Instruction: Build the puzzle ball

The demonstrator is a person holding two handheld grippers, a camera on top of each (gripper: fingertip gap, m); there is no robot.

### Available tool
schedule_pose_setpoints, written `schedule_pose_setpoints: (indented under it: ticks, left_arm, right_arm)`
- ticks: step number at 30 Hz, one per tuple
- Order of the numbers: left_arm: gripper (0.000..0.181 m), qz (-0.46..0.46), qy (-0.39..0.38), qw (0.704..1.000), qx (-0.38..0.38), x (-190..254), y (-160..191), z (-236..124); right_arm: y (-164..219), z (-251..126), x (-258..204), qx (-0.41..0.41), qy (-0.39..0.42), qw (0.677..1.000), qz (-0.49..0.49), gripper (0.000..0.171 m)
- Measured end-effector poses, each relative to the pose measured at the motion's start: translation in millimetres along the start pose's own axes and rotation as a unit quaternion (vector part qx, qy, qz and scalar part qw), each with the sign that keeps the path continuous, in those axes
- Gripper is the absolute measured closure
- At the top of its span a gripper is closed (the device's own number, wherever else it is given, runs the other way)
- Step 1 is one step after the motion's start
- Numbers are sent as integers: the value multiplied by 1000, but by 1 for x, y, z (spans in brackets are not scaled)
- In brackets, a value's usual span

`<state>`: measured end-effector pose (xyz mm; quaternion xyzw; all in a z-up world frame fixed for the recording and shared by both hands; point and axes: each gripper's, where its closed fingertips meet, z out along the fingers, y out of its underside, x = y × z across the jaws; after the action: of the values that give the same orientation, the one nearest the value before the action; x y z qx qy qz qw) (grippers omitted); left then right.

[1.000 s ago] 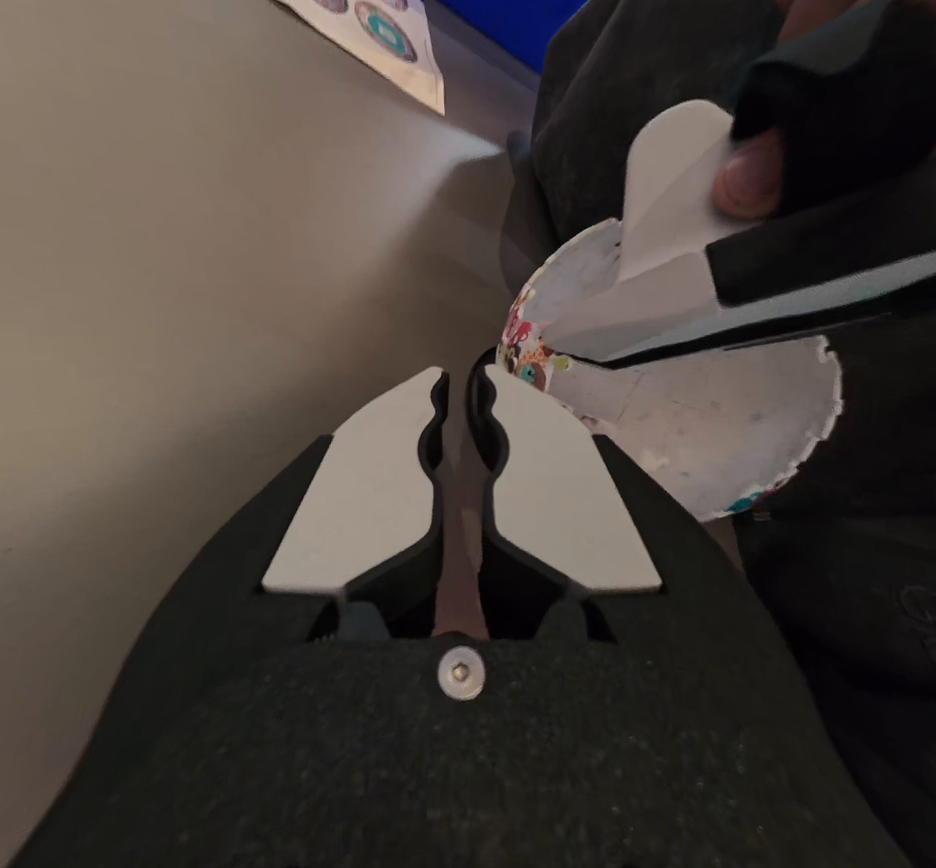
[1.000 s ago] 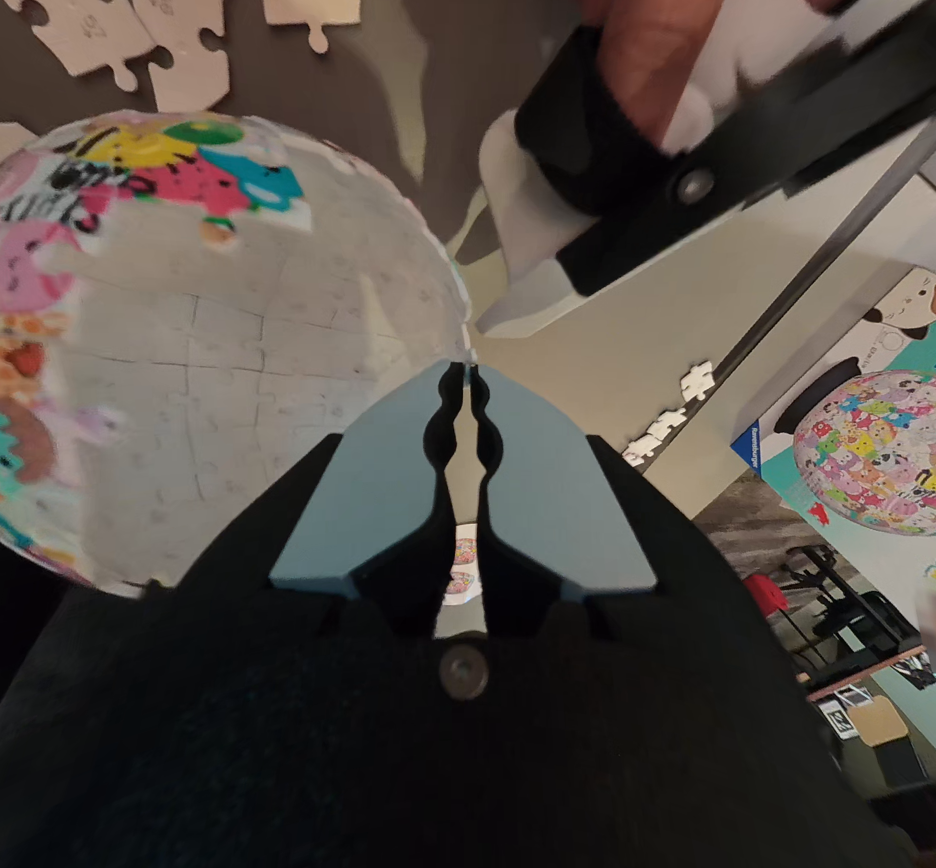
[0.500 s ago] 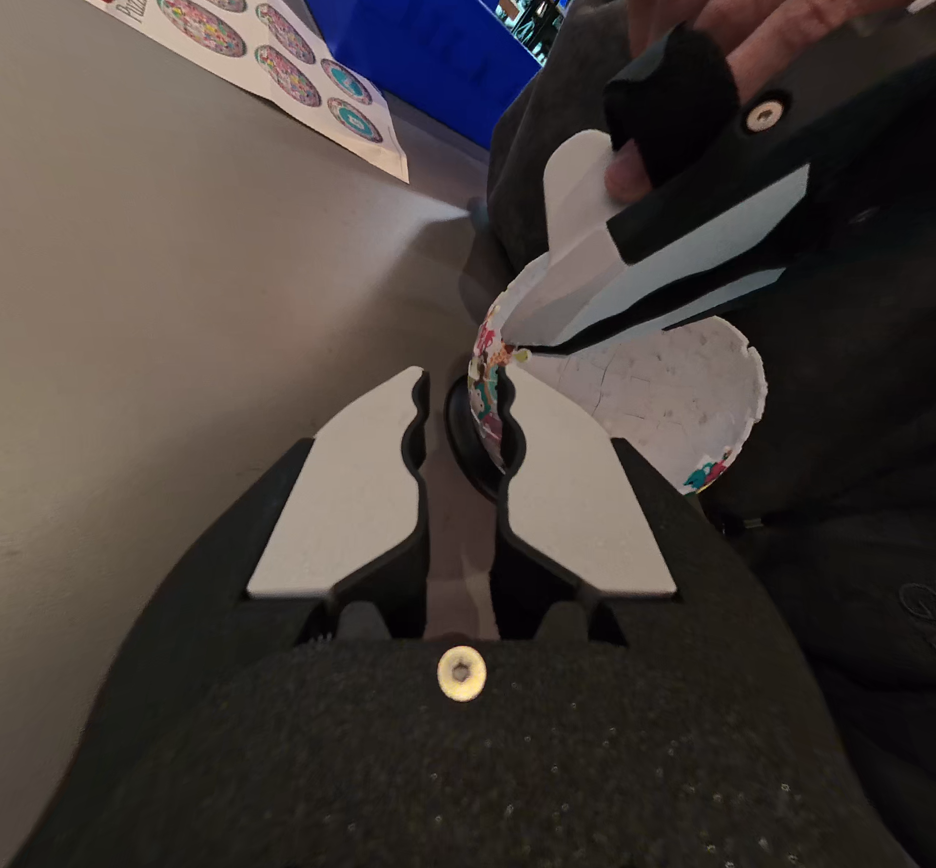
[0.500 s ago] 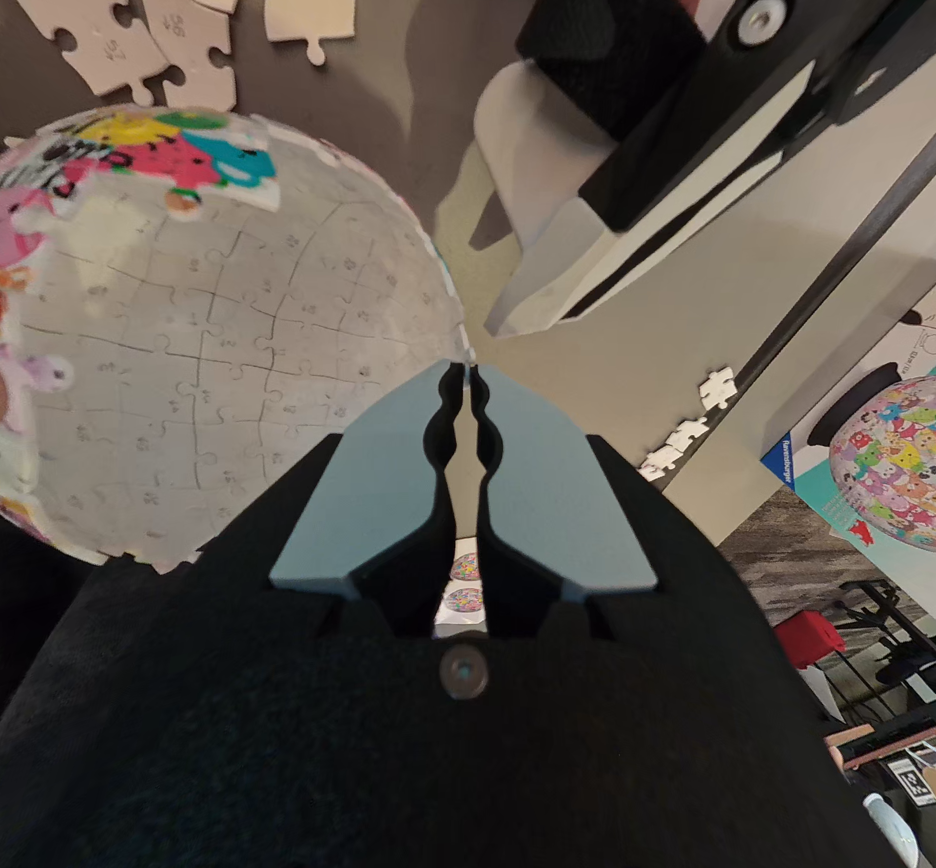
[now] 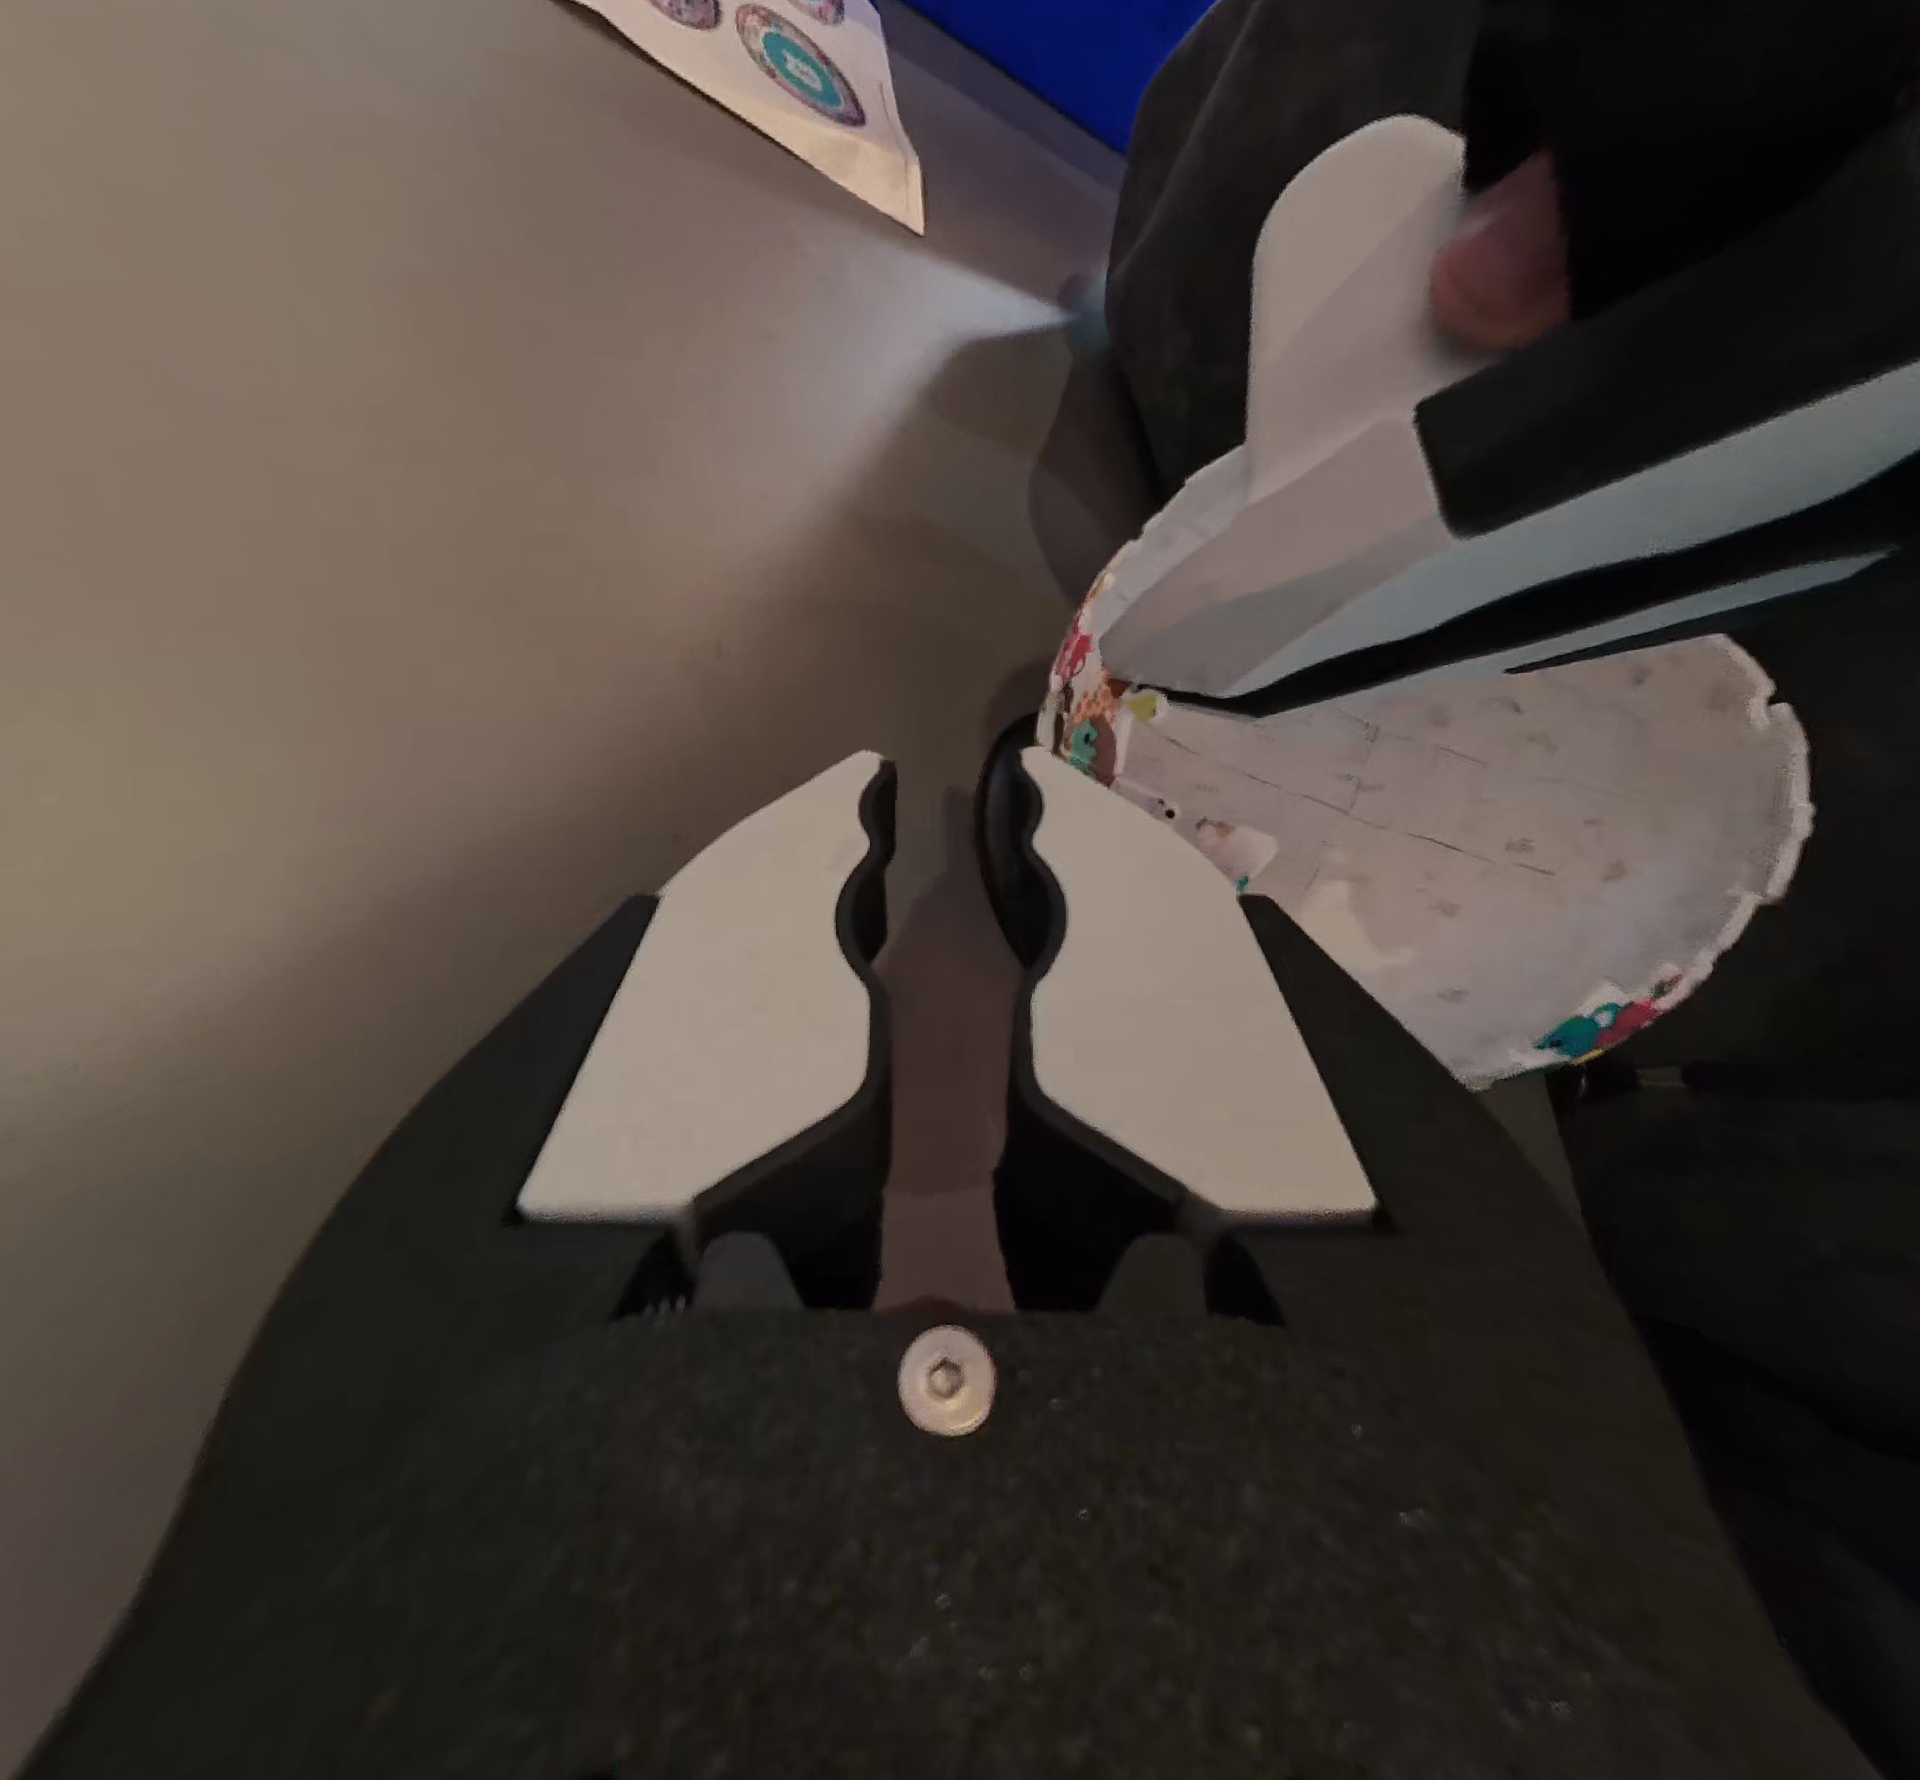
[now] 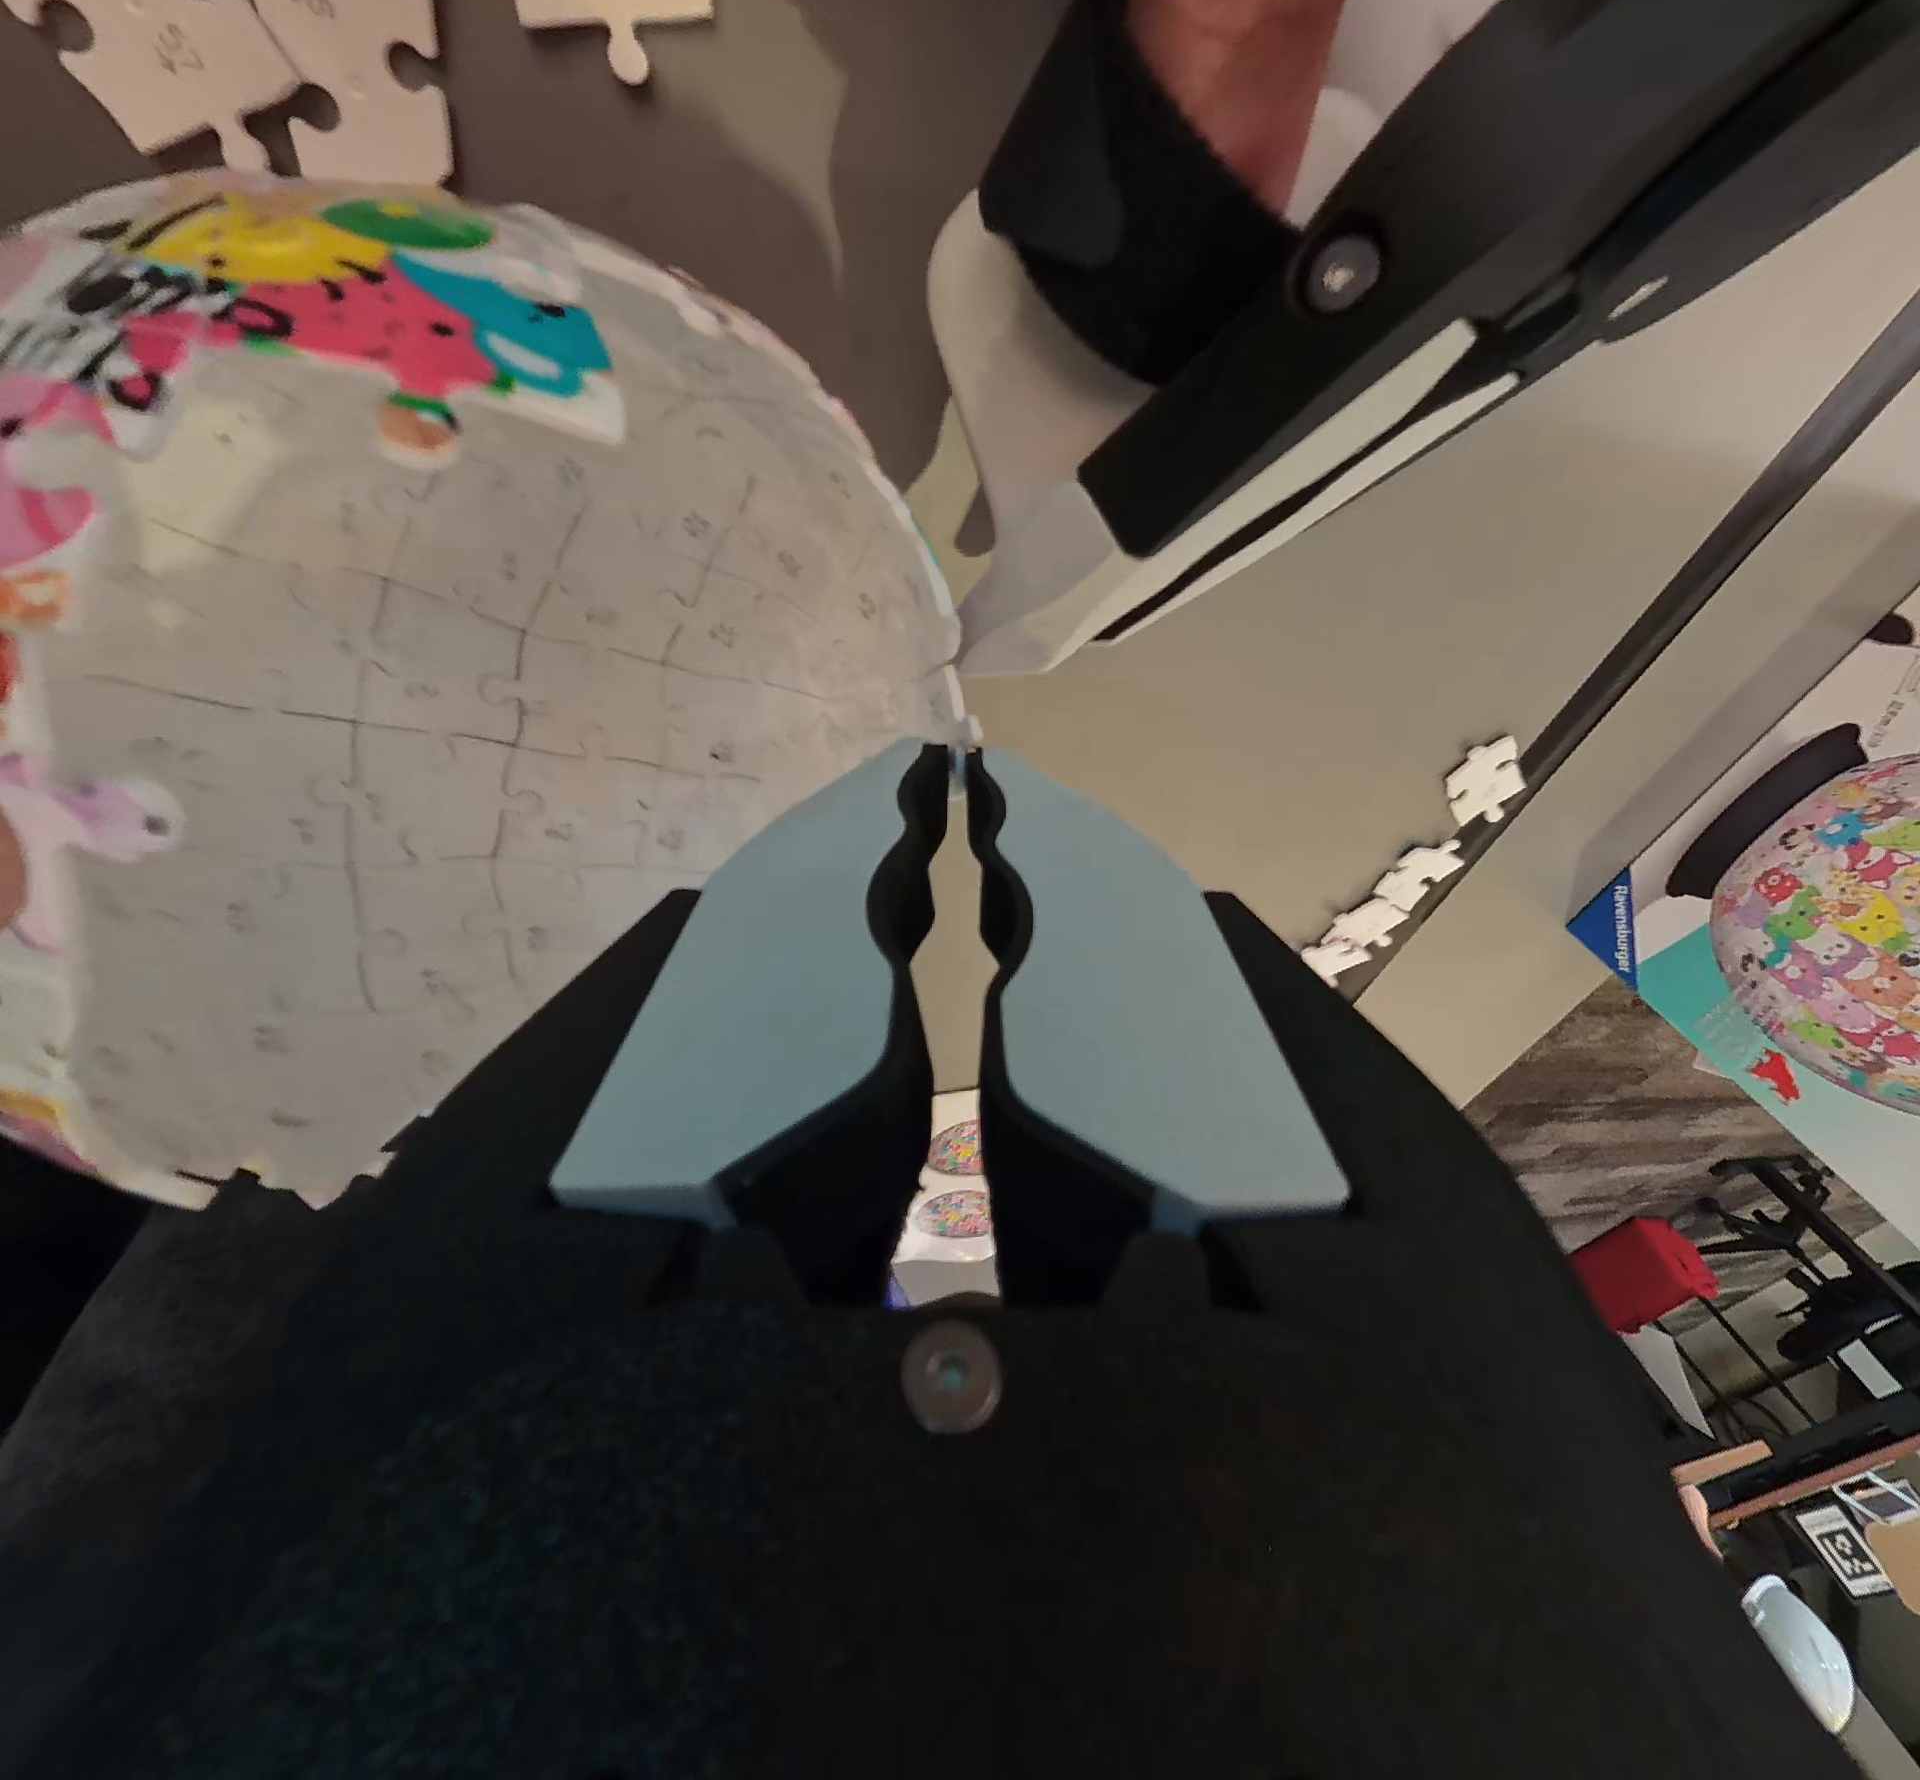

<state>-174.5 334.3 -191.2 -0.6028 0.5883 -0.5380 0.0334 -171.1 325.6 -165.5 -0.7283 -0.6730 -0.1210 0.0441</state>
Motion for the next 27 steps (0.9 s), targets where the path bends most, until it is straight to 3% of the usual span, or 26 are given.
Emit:
schedule_pose_setpoints:
  ticks: [9,27]
  left_arm:
    - [159,-5,-27,999,40,-12,-10,-14]
    - [159,-7,-22,1000,9,-10,-2,-5]
  right_arm:
    - [4,3,-2,-8,-11,1000,8,168]
    - [6,4,-2,-17,-14,1000,6,167]
